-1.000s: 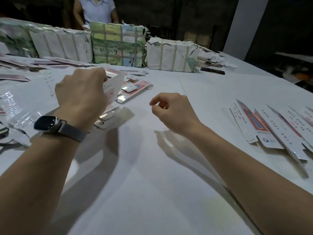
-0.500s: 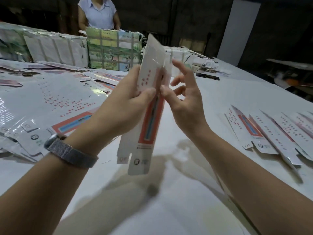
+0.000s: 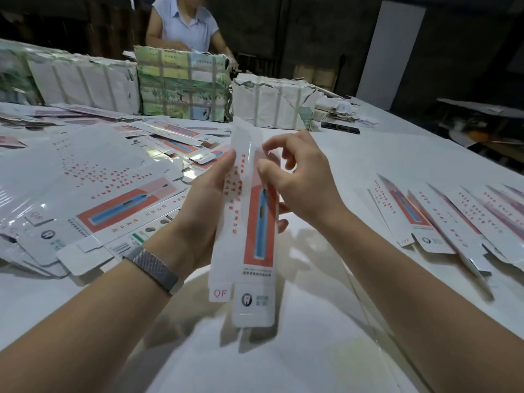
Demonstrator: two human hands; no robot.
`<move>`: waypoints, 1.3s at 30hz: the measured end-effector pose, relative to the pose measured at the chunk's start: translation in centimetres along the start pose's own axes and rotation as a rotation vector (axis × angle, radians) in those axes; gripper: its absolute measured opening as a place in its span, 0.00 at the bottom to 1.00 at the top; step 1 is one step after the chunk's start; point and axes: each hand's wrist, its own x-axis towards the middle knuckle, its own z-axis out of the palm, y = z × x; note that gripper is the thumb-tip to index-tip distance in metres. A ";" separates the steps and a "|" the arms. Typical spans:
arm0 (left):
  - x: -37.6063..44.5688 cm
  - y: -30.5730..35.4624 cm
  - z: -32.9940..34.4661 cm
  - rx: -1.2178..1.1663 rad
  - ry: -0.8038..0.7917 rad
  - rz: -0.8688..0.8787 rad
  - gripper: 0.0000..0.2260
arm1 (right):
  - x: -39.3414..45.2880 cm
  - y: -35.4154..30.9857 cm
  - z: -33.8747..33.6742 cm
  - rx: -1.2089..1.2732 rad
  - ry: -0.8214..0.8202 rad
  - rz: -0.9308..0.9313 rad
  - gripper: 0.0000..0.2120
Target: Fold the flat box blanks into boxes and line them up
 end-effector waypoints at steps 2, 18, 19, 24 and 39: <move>0.1 -0.3 0.0 0.091 0.004 0.026 0.26 | 0.2 0.0 0.0 0.035 0.002 0.025 0.05; 0.1 -1.4 0.4 0.163 -0.110 -0.049 0.34 | 0.5 -1.0 -3.0 0.263 -0.226 0.215 0.17; 0.1 -1.5 0.4 0.171 -0.117 -0.047 0.35 | 0.6 -1.3 -3.2 0.236 -0.245 0.207 0.18; 0.1 -1.3 0.4 0.167 -0.158 -0.034 0.37 | 0.9 -1.2 -3.7 0.041 -0.241 0.157 0.18; 0.7 -2.9 1.4 -0.011 -0.147 -0.091 0.35 | 0.6 -1.4 -3.4 0.324 -0.189 0.227 0.16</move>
